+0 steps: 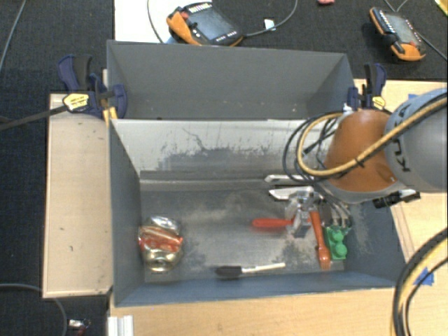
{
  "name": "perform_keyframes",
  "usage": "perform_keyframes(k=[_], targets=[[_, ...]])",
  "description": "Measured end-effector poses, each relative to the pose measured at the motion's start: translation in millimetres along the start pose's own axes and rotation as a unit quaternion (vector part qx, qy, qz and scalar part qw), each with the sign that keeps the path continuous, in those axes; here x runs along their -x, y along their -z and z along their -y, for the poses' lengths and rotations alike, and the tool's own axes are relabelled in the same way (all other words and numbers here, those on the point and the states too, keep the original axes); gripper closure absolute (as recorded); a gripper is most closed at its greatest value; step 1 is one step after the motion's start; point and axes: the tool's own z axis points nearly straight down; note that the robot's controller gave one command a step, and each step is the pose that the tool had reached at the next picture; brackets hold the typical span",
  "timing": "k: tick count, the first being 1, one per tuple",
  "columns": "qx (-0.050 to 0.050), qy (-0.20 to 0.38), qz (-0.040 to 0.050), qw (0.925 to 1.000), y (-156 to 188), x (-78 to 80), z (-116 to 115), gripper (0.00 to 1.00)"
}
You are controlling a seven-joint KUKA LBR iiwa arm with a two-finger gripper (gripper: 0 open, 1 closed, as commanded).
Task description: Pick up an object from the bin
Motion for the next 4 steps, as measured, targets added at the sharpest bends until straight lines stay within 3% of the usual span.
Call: perform_keyframes(k=[1, 2, 3, 4], targets=[[0.000, 0.012, 0.0040, 0.9999, -3.2, 6.4, -9.2, 1.00], [0.000, 0.002, 0.0014, 1.0000, 5.0, -5.9, -14.0, 1.00], [0.000, 0.008, 0.0054, 1.0000, 8.6, 9.5, -16.7, 1.00], [0.000, 0.011, 0.0029, 0.9999, 28.5, -14.4, -25.5, 1.00]])
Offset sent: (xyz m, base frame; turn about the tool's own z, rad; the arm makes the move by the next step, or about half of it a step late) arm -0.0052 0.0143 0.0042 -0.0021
